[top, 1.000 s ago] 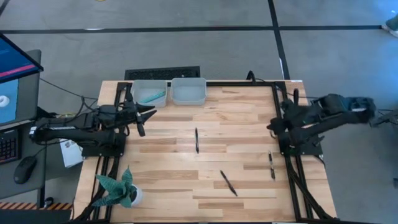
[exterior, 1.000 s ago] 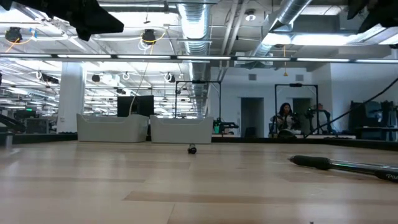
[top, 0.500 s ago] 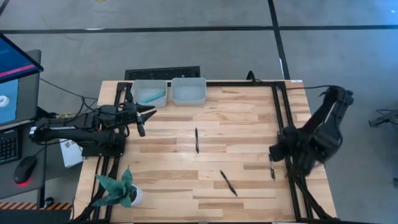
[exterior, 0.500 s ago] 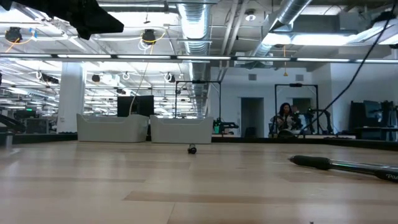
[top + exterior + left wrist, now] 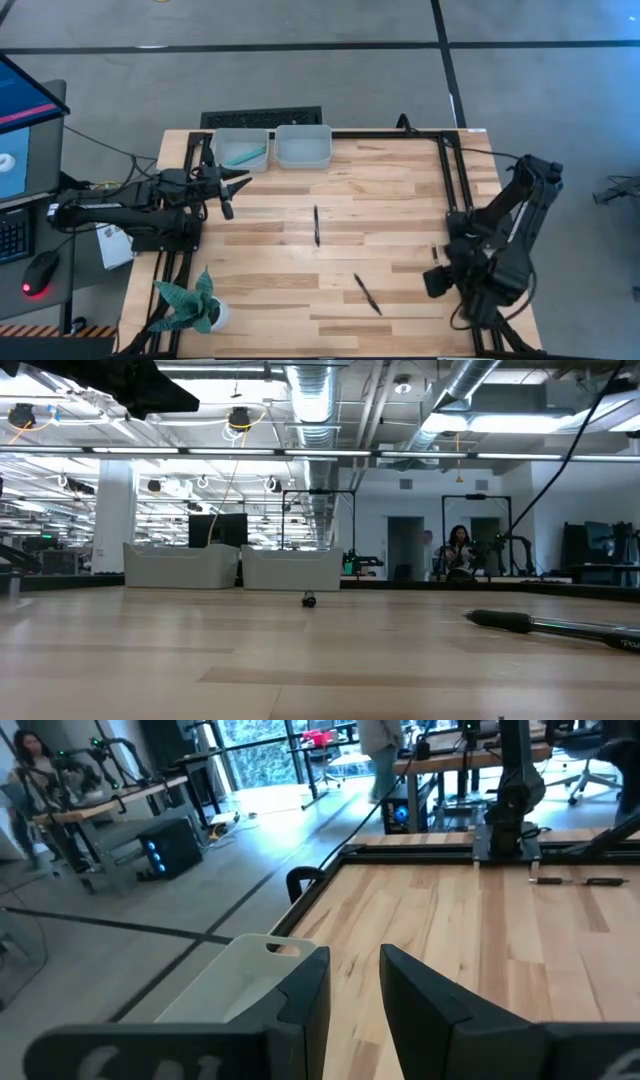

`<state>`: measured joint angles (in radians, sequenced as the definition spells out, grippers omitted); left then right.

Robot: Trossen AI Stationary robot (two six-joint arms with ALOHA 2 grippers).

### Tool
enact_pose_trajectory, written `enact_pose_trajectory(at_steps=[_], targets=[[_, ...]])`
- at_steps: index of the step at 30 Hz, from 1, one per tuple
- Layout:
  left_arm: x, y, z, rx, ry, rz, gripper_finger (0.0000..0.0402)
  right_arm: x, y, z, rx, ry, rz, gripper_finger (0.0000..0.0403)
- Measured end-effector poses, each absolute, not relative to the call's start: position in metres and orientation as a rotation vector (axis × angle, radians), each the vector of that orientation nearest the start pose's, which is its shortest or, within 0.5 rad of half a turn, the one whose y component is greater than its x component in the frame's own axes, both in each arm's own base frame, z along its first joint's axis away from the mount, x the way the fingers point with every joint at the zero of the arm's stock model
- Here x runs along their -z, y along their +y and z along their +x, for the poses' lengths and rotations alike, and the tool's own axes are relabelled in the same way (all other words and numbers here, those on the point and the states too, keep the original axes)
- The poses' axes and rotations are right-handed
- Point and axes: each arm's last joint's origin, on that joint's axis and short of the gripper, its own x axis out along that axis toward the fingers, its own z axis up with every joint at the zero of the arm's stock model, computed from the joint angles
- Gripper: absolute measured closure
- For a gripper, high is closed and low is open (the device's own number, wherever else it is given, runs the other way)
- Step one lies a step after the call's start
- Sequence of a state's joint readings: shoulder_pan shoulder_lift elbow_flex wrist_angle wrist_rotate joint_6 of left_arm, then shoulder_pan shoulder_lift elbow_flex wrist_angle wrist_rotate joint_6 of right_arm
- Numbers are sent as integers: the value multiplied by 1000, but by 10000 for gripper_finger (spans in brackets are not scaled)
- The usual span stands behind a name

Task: Sort pens & pencils
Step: Put the right black pen into the right gray bin

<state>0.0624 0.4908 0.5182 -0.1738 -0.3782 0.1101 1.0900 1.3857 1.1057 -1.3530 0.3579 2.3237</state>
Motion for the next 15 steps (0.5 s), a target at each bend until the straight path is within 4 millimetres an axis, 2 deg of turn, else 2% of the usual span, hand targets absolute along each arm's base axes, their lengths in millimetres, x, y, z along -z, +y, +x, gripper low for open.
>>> enact_pose_trajectory(at_steps=[3, 8, 15], targets=[[-281, 18, 123, -431, 170, 131, 319, -248, 198, 121, 893, 1021, 886, 191], [-281, 18, 123, -431, 170, 131, 319, -232, 201, 127, 1049, 1269, 836, 191], [-281, 18, 123, -432, 167, 115, 319, -227, 201, 129, 1153, 1240, 868, 191]])
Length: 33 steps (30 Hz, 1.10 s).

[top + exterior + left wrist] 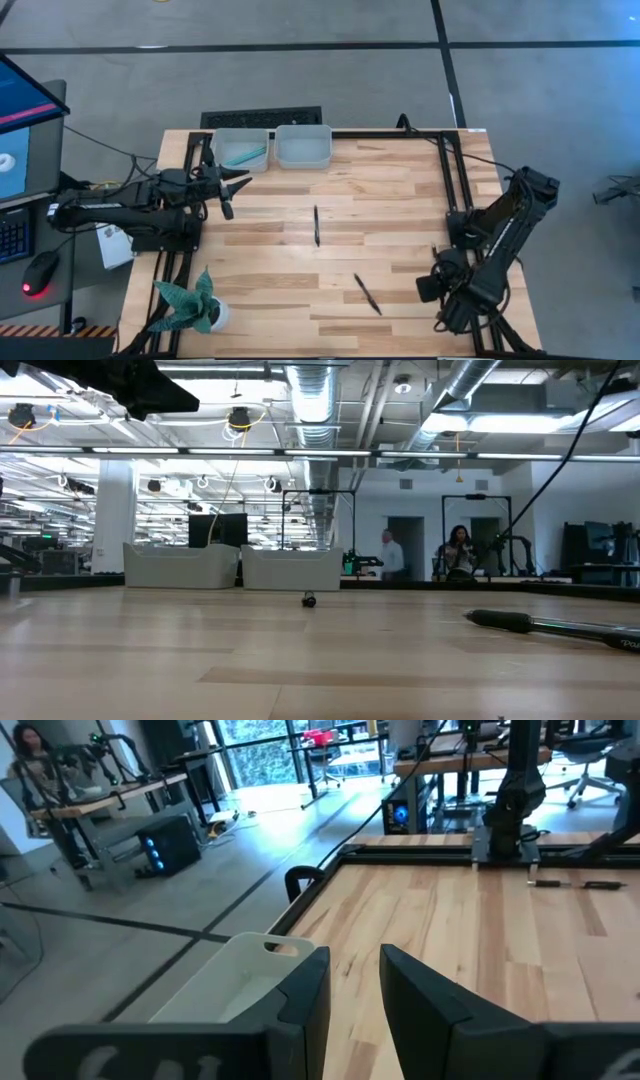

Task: Sort pens & pencils
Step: Put the right black pen into the right gray bin

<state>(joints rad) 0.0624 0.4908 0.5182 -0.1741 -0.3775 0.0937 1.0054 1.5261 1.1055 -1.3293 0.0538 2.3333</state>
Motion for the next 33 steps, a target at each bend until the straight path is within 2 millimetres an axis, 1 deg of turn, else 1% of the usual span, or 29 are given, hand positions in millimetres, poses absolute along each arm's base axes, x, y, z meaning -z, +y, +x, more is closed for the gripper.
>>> enact_pose_trajectory(at_steps=[4, 7, 14, 19, 25, 28, 33], targets=[[-281, 18, 123, -432, 166, 115, 319, -223, 199, 128, 1166, 1235, 851, 191], [-281, 18, 123, -431, 167, 115, 319, -210, 195, 126, 1170, 1235, 845, 191], [-281, 18, 123, -431, 165, 109, 319, -171, 186, 120, 1155, 1238, 873, 191], [-281, 18, 123, -432, 164, 104, 319, -154, 176, 114, 1181, 1239, 840, 191], [-281, 18, 123, -434, 159, 80, 319, -134, 174, 114, 1111, 1249, 932, 191], [-281, 18, 123, -434, 158, 79, 319, -130, 172, 113, 1096, 1244, 951, 191], [-281, 18, 123, -434, 159, 79, 319, -131, 171, 112, 1094, 1246, 956, 192]])
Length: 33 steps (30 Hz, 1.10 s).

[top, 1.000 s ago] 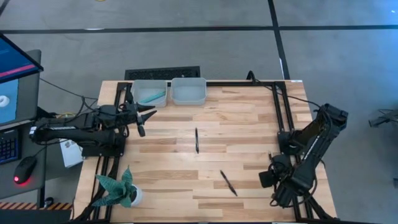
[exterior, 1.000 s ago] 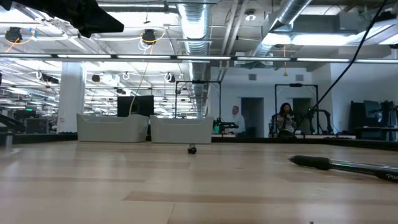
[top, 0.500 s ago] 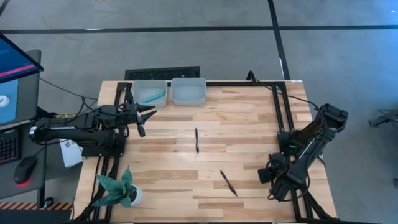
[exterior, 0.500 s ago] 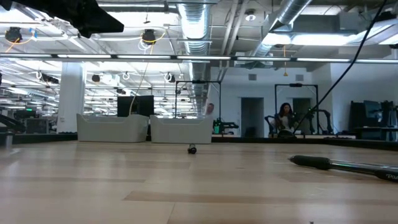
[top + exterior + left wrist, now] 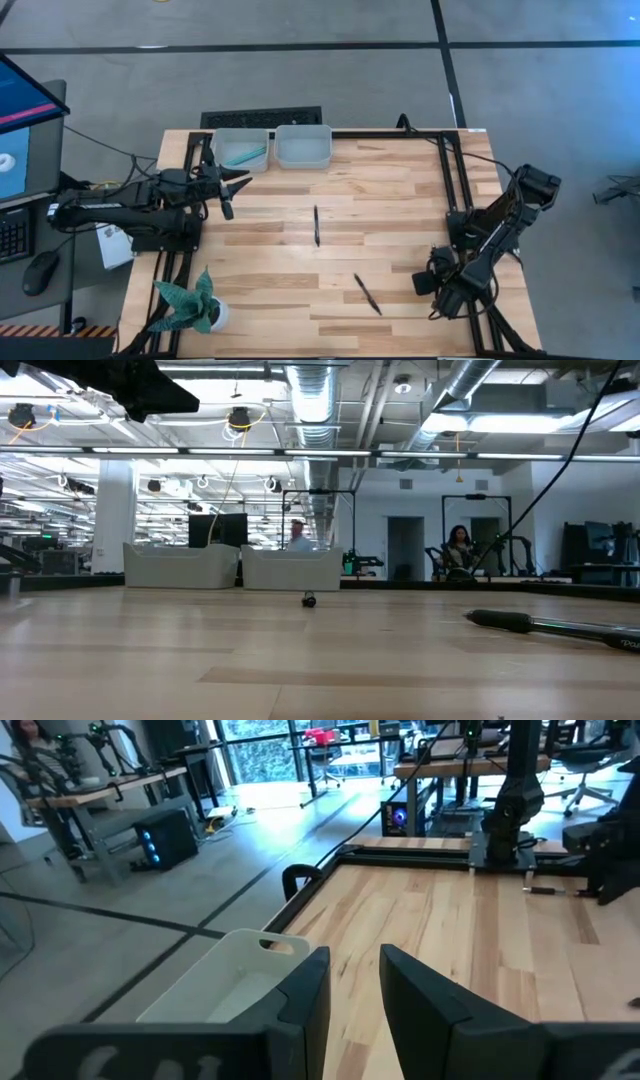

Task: Sort pens & pencils
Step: Put the right black pen into the right gray bin

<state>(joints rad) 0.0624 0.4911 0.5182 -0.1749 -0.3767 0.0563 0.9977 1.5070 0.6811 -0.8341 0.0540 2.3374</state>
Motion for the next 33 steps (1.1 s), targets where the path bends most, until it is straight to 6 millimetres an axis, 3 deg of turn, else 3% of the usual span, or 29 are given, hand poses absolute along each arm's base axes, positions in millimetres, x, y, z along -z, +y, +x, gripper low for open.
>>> enact_pose_trajectory(at_steps=[15, 33], targets=[[-281, 18, 123, -437, 162, 88, 319, -131, 171, 114, 1090, 1270, 954, 298], [-277, 18, 123, -437, 196, 95, 319, -134, 163, 123, 1086, 1237, 976, 314]])
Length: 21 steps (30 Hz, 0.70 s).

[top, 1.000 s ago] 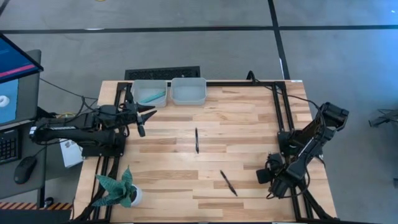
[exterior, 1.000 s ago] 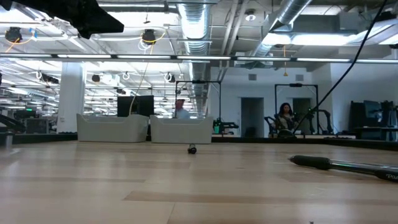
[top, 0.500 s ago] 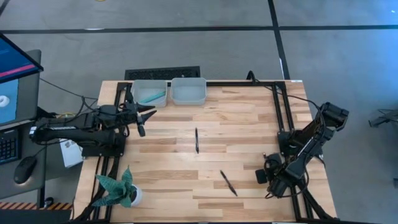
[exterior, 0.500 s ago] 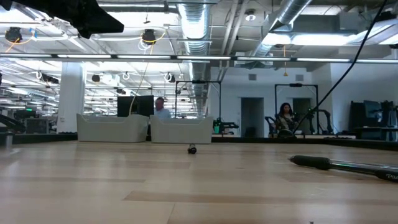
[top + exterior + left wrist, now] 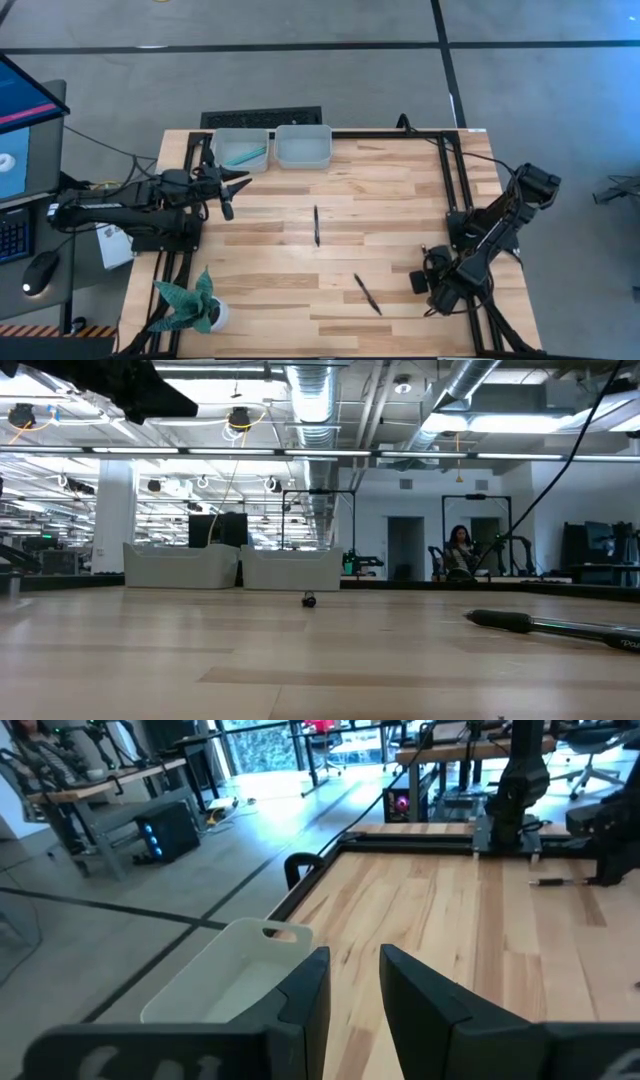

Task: Sort pens & pencils
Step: Put the right black pen into the right gray bin

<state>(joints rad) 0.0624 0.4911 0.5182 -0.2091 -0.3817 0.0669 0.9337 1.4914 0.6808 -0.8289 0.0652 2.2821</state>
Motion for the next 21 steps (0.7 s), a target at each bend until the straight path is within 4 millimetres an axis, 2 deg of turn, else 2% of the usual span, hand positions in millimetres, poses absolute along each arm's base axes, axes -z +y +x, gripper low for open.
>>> enact_pose_trajectory(at_steps=[9, 21], targets=[[-277, 18, 122, -437, 201, 96, 319, -156, 147, 140, 968, 980, 1011, 315], [-277, 18, 122, -436, 205, 96, 319, -195, 101, 177, 760, 681, 936, 315]])
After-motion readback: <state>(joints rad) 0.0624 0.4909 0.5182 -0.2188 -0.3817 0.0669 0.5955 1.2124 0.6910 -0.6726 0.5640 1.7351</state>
